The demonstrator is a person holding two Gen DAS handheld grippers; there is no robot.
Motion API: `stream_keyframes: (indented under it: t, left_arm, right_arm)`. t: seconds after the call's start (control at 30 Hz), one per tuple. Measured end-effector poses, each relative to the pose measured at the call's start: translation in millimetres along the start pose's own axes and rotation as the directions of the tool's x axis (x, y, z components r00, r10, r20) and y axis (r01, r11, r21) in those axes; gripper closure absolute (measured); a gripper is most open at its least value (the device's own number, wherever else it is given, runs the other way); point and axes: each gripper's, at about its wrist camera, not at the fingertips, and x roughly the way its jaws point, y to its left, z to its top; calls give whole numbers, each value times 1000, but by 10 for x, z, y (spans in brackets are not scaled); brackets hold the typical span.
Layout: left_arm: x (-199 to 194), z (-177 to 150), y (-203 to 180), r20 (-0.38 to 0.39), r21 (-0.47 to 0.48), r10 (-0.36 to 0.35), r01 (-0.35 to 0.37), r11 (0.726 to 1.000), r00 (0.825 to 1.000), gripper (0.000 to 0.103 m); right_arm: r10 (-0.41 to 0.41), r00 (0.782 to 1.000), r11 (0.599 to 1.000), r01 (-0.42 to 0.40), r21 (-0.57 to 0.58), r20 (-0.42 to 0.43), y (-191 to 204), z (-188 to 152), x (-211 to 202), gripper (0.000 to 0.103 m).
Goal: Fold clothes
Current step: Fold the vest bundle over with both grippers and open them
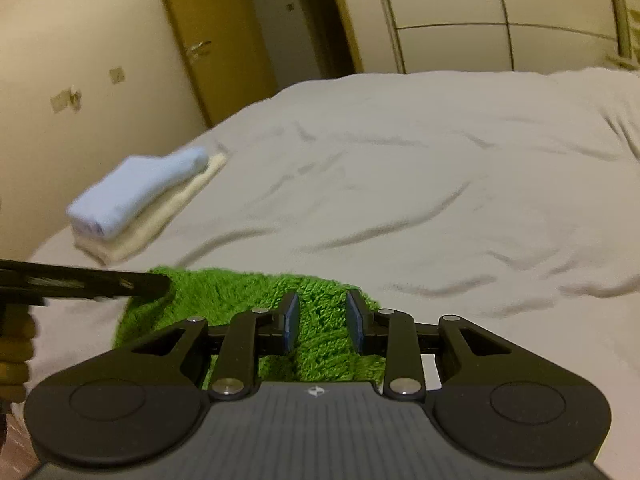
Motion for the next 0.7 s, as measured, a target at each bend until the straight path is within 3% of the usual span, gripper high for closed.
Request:
stream_keyframes:
  t: [0.07,0.17,0.33,0.53,0.63,0.7]
  left_arm:
    - [200,-61,103,-19,-4,16,-16,1000,1000,100]
    - [234,-116,269,-17,-46,-32,32,998,999,100]
    - [-40,-76,230,-19,-45,-47,46,998,999,101]
    - [-554,-214,-200,-11,77,-43,44,996,999,99]
    - [-477,-343,-359,-36,115,-45,49,992,998,98]
    - [-279,-428,-412,-62,146,-2,11,989,998,96]
  right_arm:
    - [-23,998,1000,22,-19,-50,-10,-57,142,71]
    - [12,997,999,-9,40,-79,-116,-117,233,71]
    - [43,997,995,-37,89,-65,-177,-60,42,71]
    - [52,999,991,-52,125,1,-130,-155,-502,69]
    - [68,997,992,-66,111,-20,-63,-257,-511,69]
    - [67,996,993,-60,104,-57,-50,-312,-418,68]
